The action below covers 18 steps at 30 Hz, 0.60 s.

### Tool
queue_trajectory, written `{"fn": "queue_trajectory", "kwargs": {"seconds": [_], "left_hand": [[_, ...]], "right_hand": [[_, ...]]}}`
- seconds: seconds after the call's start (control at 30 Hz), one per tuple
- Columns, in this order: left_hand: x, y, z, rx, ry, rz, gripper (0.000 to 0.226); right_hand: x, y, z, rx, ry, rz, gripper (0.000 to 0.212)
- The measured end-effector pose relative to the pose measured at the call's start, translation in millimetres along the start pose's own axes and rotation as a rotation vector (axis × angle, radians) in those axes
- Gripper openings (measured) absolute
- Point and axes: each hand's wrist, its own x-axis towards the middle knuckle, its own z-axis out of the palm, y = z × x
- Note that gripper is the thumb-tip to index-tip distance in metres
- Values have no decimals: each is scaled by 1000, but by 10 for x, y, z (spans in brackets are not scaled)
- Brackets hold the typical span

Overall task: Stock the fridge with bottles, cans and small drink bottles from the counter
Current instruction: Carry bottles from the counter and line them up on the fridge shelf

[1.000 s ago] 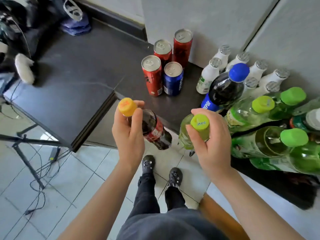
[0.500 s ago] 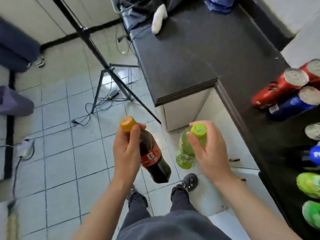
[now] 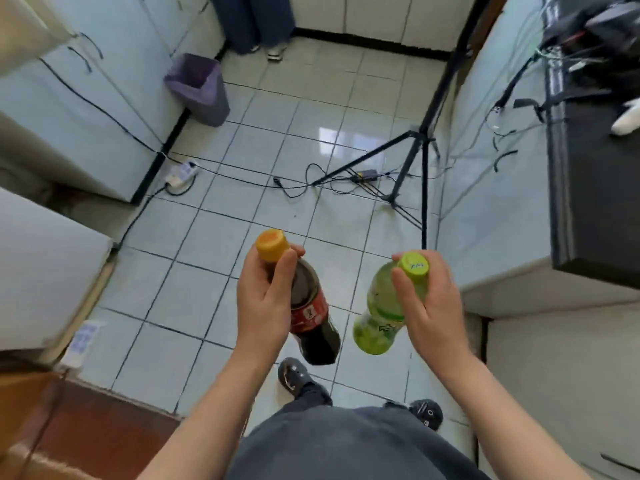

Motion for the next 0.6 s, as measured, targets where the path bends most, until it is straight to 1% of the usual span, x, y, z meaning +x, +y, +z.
{"fn": "queue_trajectory", "kwargs": {"seconds": [0.07,0.17,0.23,0.3,0.4,0.53,0.6], "left_hand": [[186,-20,-500,6,75,13,38],[390,-69,-1169,53,182,46,43],[474,-119,-1527,76,249,46,41],[534,-201,-1839,77,327,31,40],[610,-376,-2274,67,472,3,43],[817,-588,-2815,-34,652,-63,32],[1000,-643,-3100,-65,715,-88,26]], "right_hand": [[130,-251,420,17,-24,-46,37],[282,-604,972,82,-56,-100,24],[392,-799,1282,112,-76,-126,18],[525,-984,1586,116,-107,-156,17],[727,-1266,2066,128,-198,-198,17],[1033,-1631,2795,128,-341,-232,22],[1199,-1816,3214,150,-394,-243,19]]}}
